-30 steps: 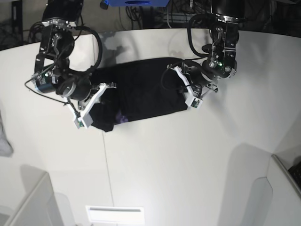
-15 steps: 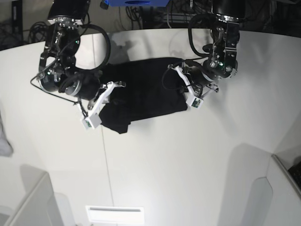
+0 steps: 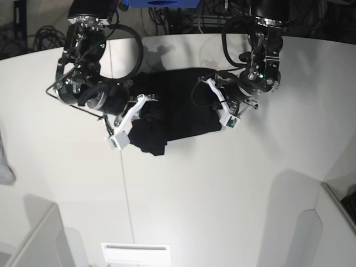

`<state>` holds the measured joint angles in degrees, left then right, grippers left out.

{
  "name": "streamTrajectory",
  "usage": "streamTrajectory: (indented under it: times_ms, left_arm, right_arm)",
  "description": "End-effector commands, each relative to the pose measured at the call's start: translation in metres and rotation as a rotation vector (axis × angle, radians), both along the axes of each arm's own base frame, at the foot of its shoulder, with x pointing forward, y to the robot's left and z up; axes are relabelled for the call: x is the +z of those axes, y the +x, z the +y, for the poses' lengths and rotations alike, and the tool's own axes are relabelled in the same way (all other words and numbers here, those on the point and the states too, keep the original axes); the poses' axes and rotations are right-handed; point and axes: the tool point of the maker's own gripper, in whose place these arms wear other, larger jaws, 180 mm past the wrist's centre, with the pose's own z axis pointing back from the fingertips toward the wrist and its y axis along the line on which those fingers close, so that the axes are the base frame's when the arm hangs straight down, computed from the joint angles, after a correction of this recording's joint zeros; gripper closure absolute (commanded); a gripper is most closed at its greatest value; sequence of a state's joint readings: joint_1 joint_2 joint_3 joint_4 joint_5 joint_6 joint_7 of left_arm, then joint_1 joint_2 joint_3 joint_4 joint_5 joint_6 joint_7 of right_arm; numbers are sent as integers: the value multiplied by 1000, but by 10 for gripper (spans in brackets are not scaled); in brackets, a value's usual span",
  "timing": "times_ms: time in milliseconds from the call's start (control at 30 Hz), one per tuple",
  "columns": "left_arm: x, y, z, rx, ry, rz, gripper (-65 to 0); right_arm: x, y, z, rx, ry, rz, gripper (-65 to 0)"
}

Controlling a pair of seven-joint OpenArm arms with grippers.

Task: Fold the T-shirt properly
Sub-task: 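Fold the right gripper's end over toward the left gripper, then press the folded end down and release the left gripper, lifting it away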

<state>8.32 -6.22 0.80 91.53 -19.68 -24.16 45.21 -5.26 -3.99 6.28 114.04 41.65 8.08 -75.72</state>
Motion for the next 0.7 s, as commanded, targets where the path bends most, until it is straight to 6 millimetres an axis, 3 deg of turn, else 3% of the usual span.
streamTrajectory:
  times_ms: [0,300,533,667]
  left_arm:
    - [9,7,-1,-2,-12,-35,0]
    - [8,6,0,-3,-9,-33,0]
    - [8,6,0,-3,-9,-32,0]
    - [8,6,0,-3,-11,-31,0]
  right_arm:
    - [14,7,5,0,29,-49,0]
    - [18,4,40,-16,106,-22,0]
    - [-7,11,32,-31,48,-4,0]
    - [-11,10,31,-39,49,2,0]
